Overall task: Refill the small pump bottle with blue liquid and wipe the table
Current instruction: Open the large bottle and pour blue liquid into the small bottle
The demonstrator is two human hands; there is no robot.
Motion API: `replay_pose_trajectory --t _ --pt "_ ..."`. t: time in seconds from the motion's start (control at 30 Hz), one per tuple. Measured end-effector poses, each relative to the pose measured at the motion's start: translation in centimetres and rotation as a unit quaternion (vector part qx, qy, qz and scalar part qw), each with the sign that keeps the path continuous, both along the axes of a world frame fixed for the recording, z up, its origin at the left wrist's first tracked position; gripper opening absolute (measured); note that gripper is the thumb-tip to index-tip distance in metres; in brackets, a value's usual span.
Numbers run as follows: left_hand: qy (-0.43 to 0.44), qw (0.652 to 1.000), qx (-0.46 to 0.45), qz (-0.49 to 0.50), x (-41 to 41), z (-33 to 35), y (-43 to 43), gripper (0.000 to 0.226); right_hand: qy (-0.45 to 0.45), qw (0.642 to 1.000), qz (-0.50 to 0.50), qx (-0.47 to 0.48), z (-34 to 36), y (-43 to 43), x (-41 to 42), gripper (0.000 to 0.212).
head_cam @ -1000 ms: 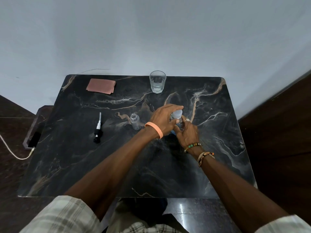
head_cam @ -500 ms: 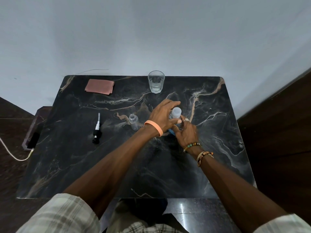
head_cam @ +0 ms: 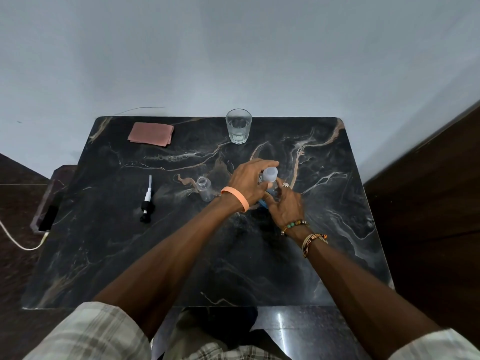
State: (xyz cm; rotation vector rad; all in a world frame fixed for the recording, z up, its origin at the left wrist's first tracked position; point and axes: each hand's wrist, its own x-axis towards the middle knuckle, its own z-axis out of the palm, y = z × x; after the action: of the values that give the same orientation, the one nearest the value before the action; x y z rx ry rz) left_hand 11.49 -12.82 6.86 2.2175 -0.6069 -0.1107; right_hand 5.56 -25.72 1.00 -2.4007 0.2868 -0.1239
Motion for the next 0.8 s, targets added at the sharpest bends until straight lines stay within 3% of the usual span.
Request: replay_pose_trajectory --t 0.17,0.33,0.5,0.67,0.8 --pt "0.003 1.0 0.002 -0.005 -0.07 0.09 0.06 0.079 -0.018 1.0 0.011 -0.009 -0.03 -0.08 0.09 0.047" --pt "-0.003 1.0 -0.005 0.006 -0.02 0.01 -0.05 0.053 -0.001 1.0 -0.007 -0.018 -0.38 -0.03 0.09 0.051" --pt "-0.004 1.0 0.002 -0.001 -0.3 0.05 -0.11 0.072 -0.021 1.0 0.01 -0.008 -0.06 -0.02 0.06 0.045" --pt "-0.014 1.0 -0.001 0.007 -0.19 -0.01 -0.19 0.054 0.003 1.0 -0.005 -0.01 -0.22 -0.03 0.06 0.053" --pt "0.001 1.0 0.006 -0.001 -0.16 0.2 -0.21 0.077 -0.021 1.0 0.003 0.006 0.12 0.01 -0.03 0.045"
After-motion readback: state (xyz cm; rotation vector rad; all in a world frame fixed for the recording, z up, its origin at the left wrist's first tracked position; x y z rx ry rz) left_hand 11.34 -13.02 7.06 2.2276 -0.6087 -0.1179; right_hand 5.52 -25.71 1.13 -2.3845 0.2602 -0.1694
